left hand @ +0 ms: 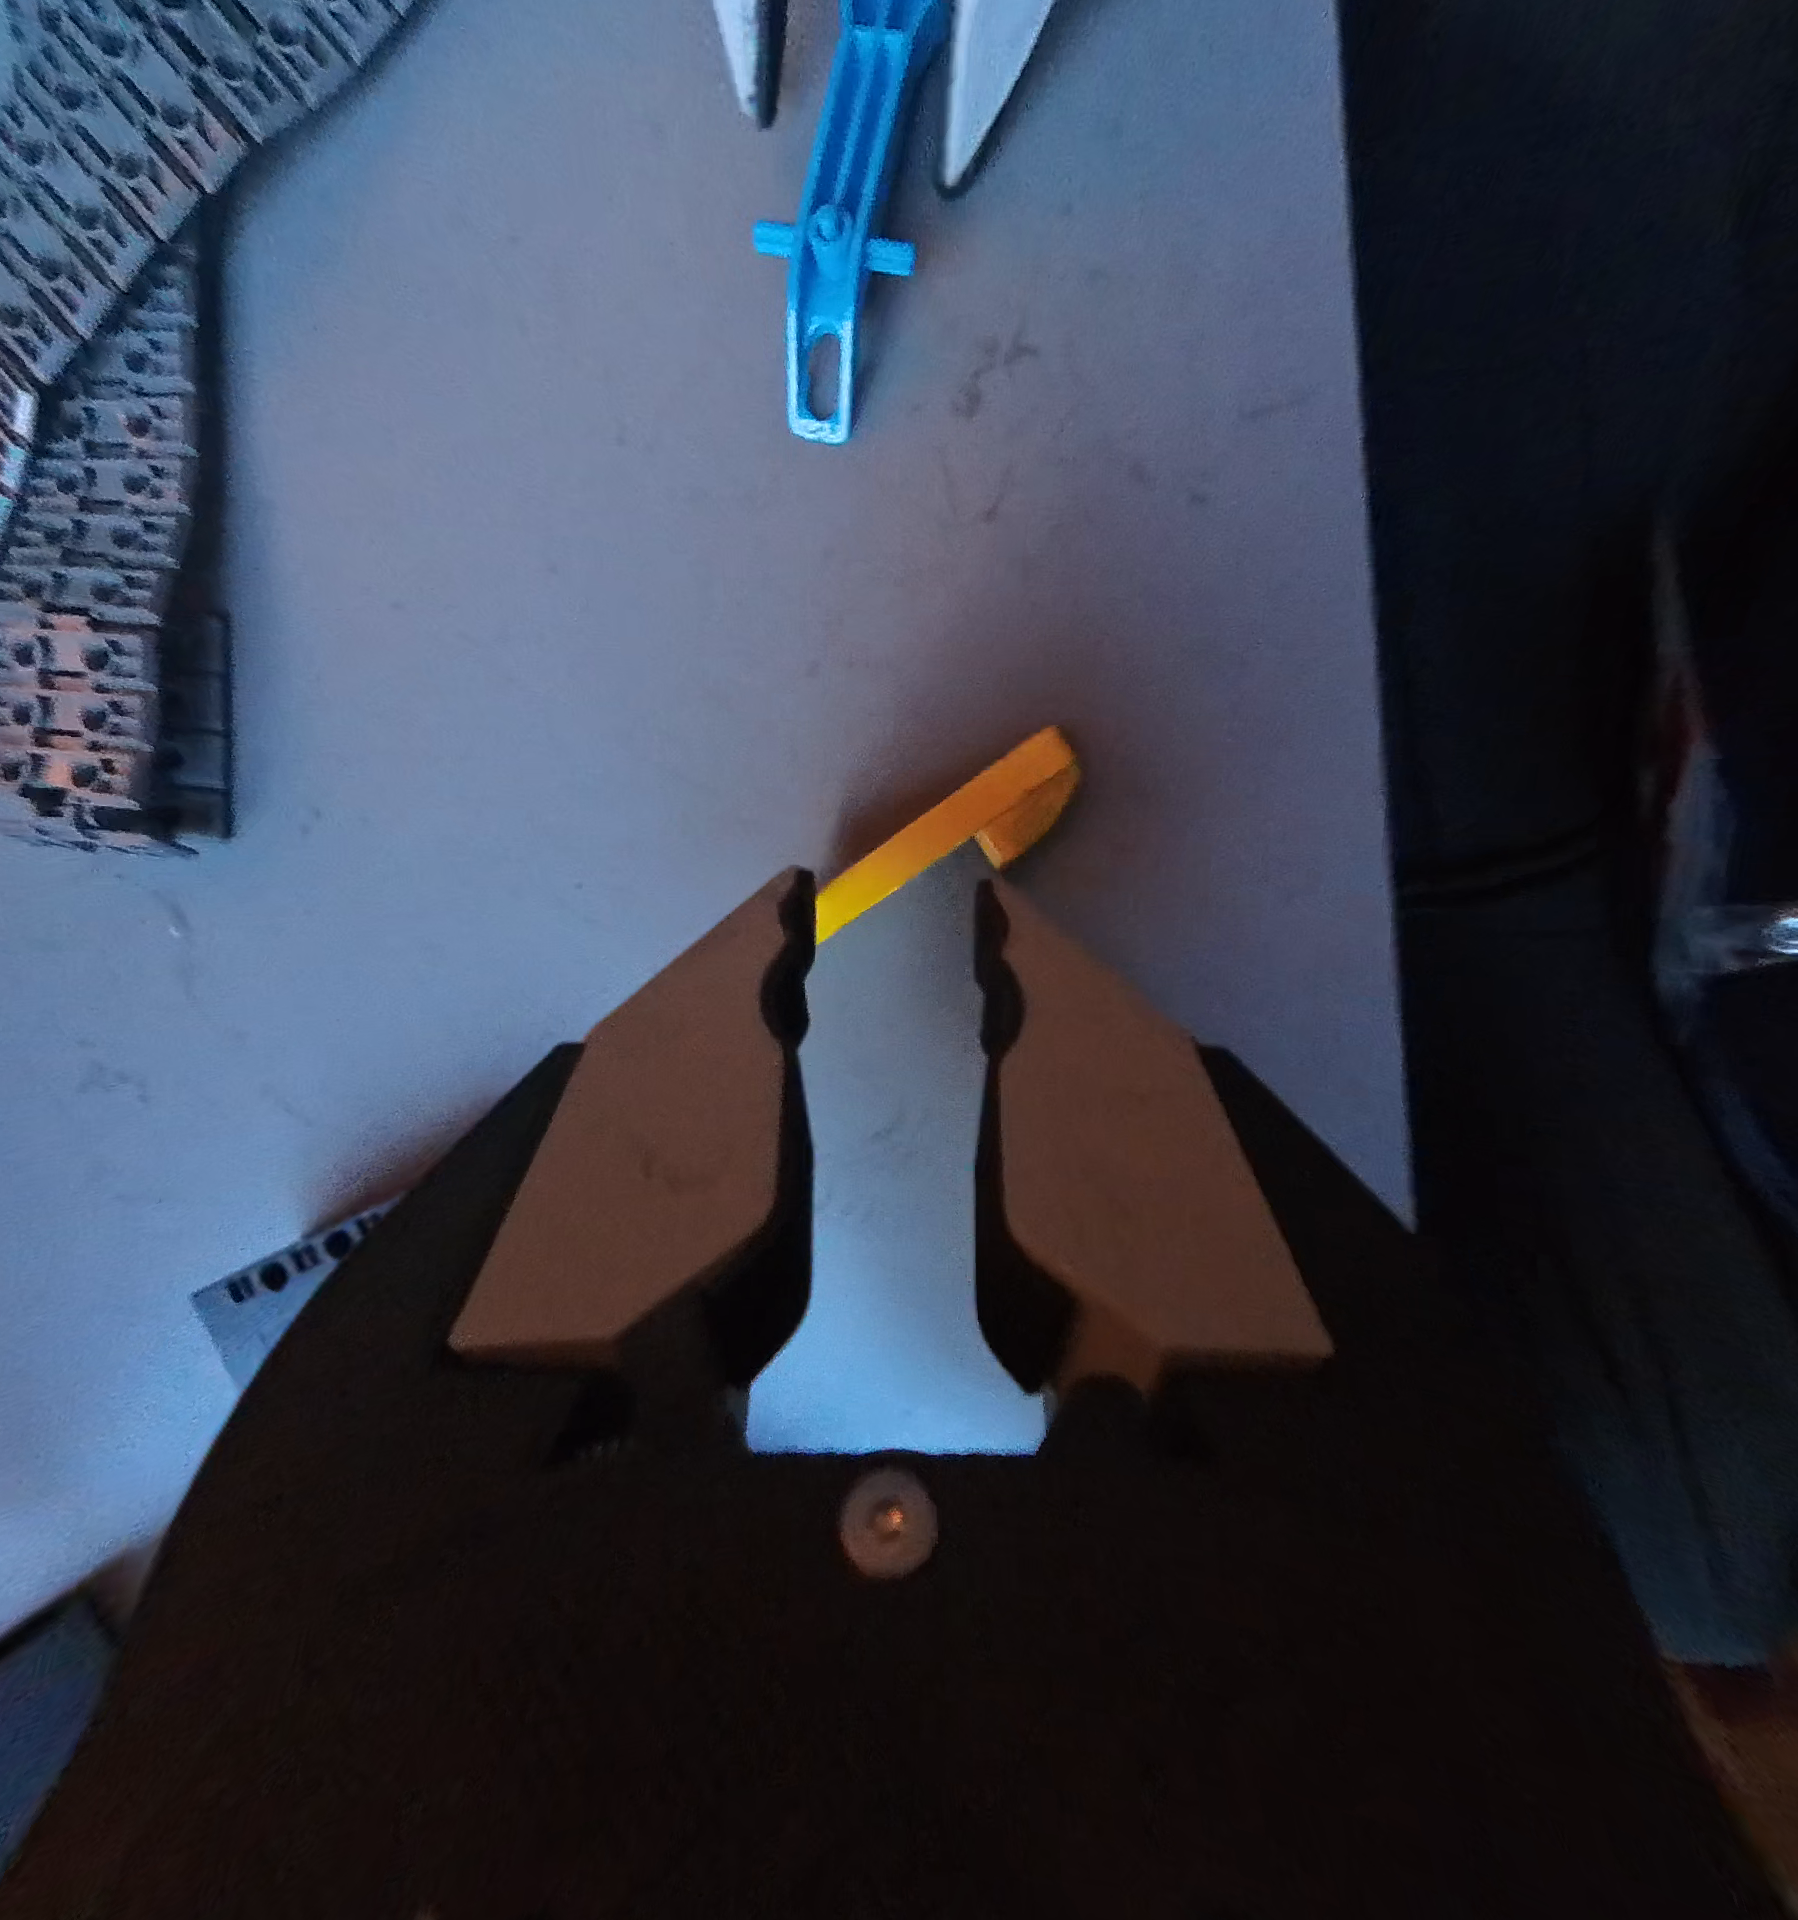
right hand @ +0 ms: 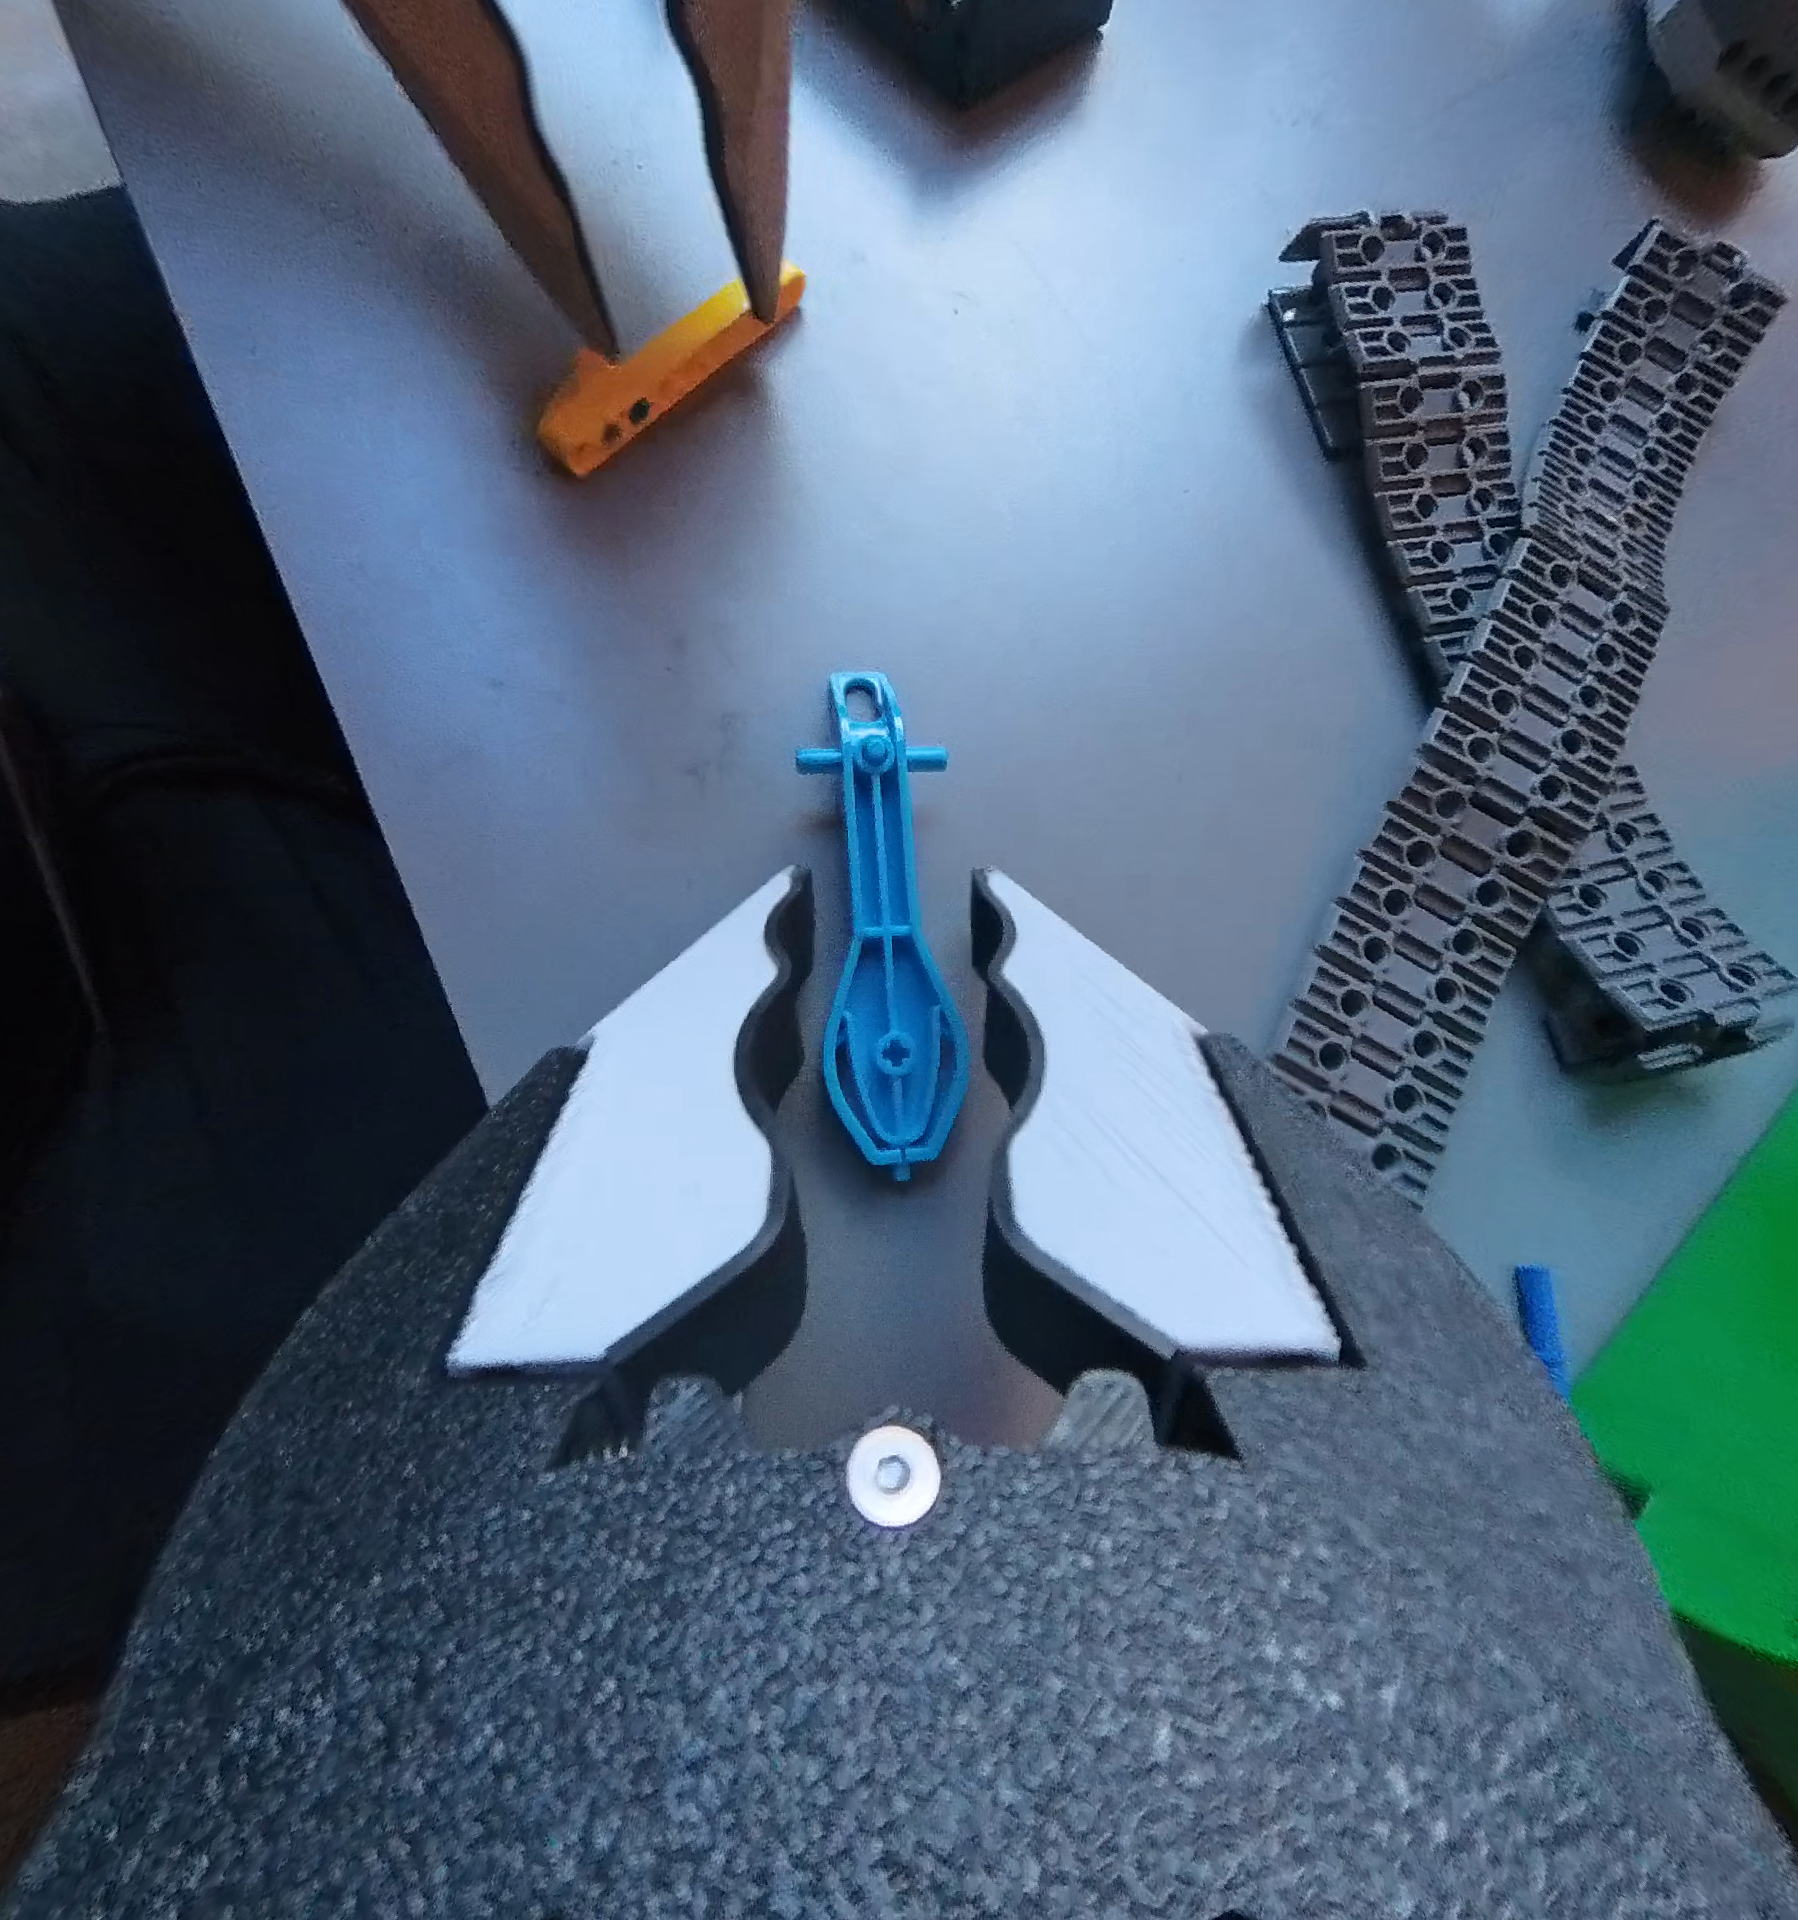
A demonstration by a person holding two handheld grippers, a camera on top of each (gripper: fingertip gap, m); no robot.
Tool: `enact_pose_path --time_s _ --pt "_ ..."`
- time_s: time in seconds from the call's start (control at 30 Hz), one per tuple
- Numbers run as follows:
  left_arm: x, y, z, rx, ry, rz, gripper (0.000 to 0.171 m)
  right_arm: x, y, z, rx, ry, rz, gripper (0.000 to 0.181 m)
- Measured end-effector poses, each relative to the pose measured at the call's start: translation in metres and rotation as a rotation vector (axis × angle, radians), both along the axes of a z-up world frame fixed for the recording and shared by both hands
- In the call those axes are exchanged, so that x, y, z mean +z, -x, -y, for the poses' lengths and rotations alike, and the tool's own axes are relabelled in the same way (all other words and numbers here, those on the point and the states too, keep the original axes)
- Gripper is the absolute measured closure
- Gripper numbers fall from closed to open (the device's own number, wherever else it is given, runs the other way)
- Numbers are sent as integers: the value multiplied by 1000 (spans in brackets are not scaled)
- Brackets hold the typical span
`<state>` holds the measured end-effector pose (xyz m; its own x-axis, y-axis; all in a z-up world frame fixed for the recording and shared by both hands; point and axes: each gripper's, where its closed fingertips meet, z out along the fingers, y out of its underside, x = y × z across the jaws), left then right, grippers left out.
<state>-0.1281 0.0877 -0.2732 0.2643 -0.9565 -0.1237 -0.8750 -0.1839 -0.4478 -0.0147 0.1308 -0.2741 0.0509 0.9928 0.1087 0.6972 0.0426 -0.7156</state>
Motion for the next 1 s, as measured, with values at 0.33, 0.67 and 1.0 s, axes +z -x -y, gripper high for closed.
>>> enact_pose_path --time_s 0.33,0.67,1.0 --pt "0 7 -10 -325 -103 -109 142 -2 26 11 64 69 7 173" --pt "-3 -10 2 -421 -12 11 164 -1 56 38 111 110 4 173" --pt "-1 -13 8 -325 -369 20 165 1 61 46 177 190 -13 173"
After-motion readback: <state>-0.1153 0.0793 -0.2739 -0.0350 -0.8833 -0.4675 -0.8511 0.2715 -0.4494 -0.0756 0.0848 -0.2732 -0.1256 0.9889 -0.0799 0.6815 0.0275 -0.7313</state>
